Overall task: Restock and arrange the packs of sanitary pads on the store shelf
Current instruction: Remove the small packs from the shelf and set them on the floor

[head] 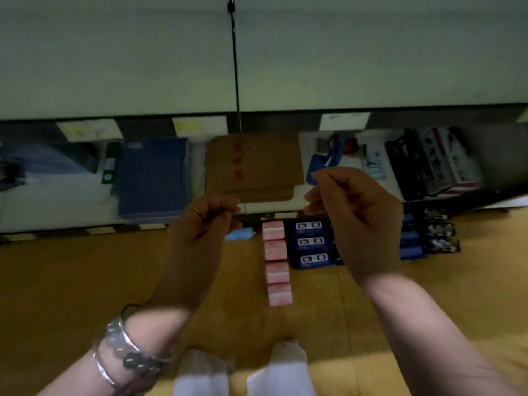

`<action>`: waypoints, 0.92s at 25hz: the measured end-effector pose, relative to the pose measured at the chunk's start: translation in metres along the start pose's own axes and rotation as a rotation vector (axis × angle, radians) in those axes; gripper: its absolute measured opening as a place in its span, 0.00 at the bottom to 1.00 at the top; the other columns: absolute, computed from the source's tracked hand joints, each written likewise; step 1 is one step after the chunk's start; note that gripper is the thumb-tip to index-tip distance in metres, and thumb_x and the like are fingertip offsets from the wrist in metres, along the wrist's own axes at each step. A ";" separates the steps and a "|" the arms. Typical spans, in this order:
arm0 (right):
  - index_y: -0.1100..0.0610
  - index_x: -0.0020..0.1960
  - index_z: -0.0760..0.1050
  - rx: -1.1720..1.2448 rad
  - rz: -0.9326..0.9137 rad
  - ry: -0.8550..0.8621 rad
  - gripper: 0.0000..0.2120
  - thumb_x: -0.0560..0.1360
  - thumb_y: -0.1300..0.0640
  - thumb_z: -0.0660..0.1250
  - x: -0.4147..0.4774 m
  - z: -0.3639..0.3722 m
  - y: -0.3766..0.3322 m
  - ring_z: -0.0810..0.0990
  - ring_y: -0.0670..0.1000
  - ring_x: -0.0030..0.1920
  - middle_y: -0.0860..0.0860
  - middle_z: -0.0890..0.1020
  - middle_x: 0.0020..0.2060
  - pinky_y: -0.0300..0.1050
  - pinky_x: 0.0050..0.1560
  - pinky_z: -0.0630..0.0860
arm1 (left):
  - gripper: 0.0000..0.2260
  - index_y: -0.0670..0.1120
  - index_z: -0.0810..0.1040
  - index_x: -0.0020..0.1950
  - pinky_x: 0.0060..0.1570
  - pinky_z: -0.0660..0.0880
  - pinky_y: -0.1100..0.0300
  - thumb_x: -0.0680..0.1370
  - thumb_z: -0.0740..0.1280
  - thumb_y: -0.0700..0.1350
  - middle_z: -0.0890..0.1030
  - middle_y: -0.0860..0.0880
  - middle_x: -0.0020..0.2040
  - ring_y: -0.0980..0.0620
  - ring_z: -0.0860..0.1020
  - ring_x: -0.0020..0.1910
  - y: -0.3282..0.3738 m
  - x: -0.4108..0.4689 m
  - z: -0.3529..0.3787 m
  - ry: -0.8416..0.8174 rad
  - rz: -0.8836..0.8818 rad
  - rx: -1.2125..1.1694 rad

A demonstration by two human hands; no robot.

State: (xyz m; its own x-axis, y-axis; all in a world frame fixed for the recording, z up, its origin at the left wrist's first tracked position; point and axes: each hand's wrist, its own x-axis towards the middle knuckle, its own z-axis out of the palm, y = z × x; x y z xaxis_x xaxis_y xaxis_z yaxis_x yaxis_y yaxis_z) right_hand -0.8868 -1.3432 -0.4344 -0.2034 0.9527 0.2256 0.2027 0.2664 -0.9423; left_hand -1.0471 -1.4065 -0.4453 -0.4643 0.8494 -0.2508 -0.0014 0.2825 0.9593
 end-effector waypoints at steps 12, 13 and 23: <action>0.57 0.49 0.76 0.032 -0.341 0.120 0.06 0.77 0.60 0.60 0.045 -0.124 -0.226 0.82 0.49 0.35 0.52 0.81 0.36 0.49 0.36 0.80 | 0.10 0.47 0.77 0.49 0.45 0.77 0.67 0.77 0.61 0.33 0.81 0.48 0.43 0.58 0.80 0.39 0.250 -0.096 0.011 0.003 0.427 -0.045; 0.59 0.49 0.76 0.045 -0.374 0.116 0.06 0.77 0.61 0.60 0.050 -0.132 -0.240 0.81 0.49 0.35 0.52 0.81 0.36 0.48 0.36 0.80 | 0.10 0.47 0.77 0.48 0.44 0.77 0.66 0.77 0.61 0.33 0.80 0.48 0.43 0.57 0.80 0.39 0.265 -0.102 0.015 -0.001 0.455 -0.067; 0.48 0.43 0.76 0.085 -0.436 0.108 0.05 0.75 0.54 0.62 0.094 -0.165 -0.314 0.80 0.55 0.36 0.52 0.80 0.34 0.59 0.38 0.78 | 0.10 0.45 0.77 0.46 0.41 0.76 0.68 0.77 0.61 0.31 0.79 0.47 0.42 0.57 0.78 0.36 0.359 -0.125 0.032 -0.014 0.639 -0.192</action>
State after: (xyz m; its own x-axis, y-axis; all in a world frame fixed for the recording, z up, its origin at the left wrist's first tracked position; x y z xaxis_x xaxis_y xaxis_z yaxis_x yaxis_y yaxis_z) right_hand -0.8116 -1.3135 -0.0765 -0.1500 0.7654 0.6258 0.0398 0.6371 -0.7697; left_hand -0.9609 -1.3968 -0.0739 -0.4144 0.8296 0.3742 0.1114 -0.3618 0.9256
